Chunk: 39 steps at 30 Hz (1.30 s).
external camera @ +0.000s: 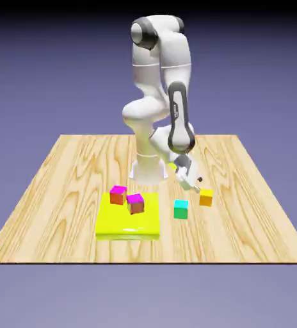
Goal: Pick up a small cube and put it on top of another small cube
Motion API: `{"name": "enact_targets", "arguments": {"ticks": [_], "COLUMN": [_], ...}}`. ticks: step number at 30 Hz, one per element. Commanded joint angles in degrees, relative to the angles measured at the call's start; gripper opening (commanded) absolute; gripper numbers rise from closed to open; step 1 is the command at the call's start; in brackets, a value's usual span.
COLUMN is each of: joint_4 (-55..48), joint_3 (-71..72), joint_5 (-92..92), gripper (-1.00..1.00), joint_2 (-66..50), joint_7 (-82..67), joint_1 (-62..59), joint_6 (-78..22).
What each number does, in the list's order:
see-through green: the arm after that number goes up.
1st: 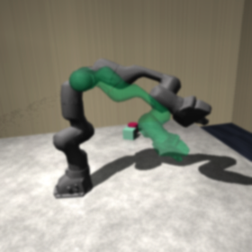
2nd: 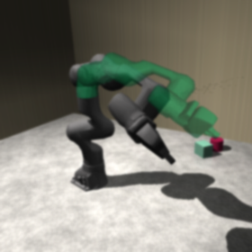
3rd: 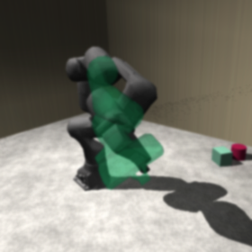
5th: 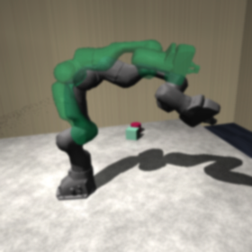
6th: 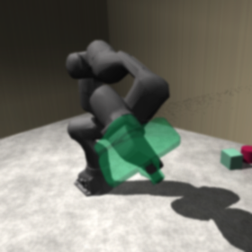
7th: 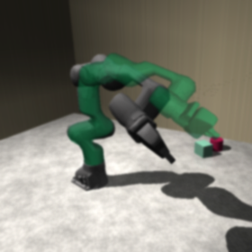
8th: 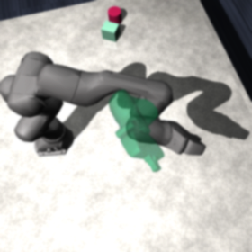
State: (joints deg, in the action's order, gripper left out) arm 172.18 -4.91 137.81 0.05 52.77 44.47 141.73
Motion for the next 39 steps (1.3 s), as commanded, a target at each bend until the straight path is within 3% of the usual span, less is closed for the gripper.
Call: {"name": "enact_targets", "arguments": {"ticks": [1,7,8,19,39], "joint_4": [-1.0,-6.9,-6.9,2.0,-12.3], "joint_3": [0.2,1.3,1.3,-0.4,-6.7], "joint_5": [1.1,7.3,7.3,-2.1,-51.9], "gripper": [0.0,0.0,-1.0,-1.0,-1.0], "joint_2": [-2.1,-14.4,-14.4,4.1,2.2], "joint_7": [-0.9,-6.3,-6.3,1.8,4.4], "joint_1": [0.4,1.3,1.3,-0.1,-25.8], "joint_6": [-0.9,-6.3,-6.3,1.8,-17.1]}}
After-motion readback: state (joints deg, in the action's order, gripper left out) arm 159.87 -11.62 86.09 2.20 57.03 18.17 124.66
